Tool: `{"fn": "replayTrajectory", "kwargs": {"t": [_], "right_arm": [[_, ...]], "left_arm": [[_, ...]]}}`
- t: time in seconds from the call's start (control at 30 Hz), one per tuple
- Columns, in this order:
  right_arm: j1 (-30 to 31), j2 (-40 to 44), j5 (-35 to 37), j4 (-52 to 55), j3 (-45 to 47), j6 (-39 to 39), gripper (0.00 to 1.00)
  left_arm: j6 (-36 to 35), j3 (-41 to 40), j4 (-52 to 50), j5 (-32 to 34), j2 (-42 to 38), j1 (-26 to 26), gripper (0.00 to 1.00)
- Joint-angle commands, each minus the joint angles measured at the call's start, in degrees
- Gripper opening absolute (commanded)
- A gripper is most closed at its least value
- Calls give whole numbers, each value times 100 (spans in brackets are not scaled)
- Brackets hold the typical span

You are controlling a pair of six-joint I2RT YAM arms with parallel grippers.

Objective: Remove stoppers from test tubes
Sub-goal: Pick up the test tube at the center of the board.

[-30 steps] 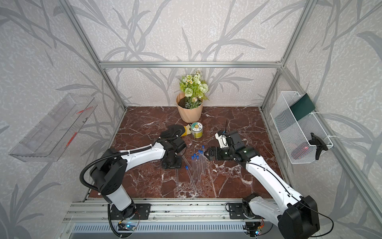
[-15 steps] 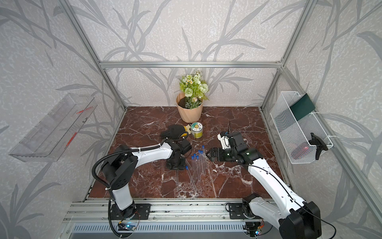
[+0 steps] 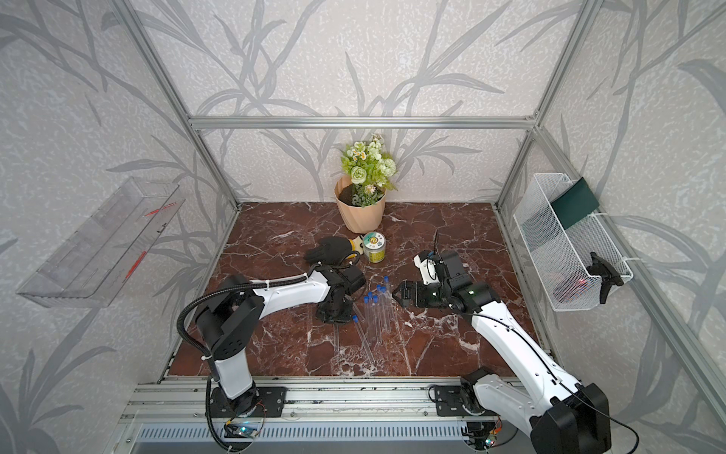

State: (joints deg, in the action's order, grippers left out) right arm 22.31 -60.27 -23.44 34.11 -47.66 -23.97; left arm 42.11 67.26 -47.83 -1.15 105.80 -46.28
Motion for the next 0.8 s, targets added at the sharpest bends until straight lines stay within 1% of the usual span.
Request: {"fn": "replayTrajectory", "kwargs": {"t": [0.0, 0.27, 0.37, 0.47, 0.77], "right_arm": [[-28, 99, 41, -30, 84, 6, 99], [-33, 43, 41, -108, 98, -10, 99], [-33, 24, 41, -163, 116, -3, 99], [-42, -41, 12, -202, 125, -1, 99], [-51, -169, -19, -301, 52, 2, 99]], "left_arm": [[-58, 17, -174, 80, 40, -32, 26], [-193, -7, -253, 191, 11, -30, 25], [-238, -25, -291, 237, 3, -30, 21], [-263, -56, -279, 269, -50, -30, 20], [-396, -20, -161, 152, -14, -30, 19]]}}
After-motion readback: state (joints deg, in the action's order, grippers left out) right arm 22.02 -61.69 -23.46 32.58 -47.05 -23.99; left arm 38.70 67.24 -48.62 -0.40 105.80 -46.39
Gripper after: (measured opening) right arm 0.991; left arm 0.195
